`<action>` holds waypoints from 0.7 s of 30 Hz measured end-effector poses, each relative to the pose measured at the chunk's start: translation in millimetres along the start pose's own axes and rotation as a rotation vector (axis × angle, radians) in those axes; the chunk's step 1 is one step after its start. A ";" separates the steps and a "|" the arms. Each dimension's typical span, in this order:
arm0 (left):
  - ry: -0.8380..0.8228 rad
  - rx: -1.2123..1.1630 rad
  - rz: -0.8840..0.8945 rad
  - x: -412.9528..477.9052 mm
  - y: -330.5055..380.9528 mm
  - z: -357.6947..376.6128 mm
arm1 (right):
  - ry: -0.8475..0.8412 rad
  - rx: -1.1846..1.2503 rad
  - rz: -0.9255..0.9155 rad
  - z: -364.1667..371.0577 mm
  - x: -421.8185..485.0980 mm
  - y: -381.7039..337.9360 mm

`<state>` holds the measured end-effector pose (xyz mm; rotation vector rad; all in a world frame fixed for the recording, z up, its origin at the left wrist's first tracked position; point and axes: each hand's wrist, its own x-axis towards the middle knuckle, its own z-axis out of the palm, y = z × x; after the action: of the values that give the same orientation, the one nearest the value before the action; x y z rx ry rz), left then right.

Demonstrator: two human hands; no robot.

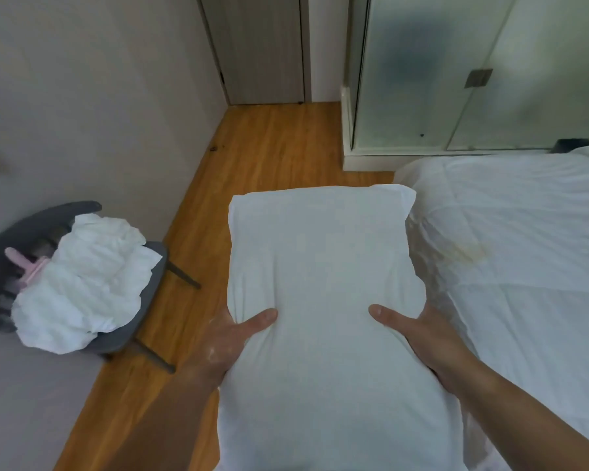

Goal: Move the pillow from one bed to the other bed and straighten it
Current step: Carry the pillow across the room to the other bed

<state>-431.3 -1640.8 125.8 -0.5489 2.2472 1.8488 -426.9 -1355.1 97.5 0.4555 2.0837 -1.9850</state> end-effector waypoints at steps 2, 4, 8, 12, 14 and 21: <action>-0.031 0.043 0.007 51.5 16.6 2.8 | 0.068 -0.016 -0.014 8.0 39.5 -14.6; -0.069 0.075 0.006 114.6 28.4 2.3 | 0.128 -0.032 -0.011 13.1 81.1 -27.8; -0.158 0.052 -0.023 202.9 70.2 3.7 | 0.233 -0.080 0.005 25.8 145.5 -61.9; -0.295 -0.014 -0.074 289.8 103.5 9.0 | 0.294 -0.054 0.021 31.2 213.5 -96.9; -0.345 -0.007 -0.088 328.6 116.3 17.2 | 0.287 -0.029 0.025 28.4 243.4 -113.0; -0.365 0.091 -0.031 444.7 177.9 72.3 | 0.357 0.025 0.058 -0.3 363.9 -146.1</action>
<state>-914.7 -1616.5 109.2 -0.2078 2.0534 1.6626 -818.6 -1335.7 97.6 0.9250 2.2139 -2.0177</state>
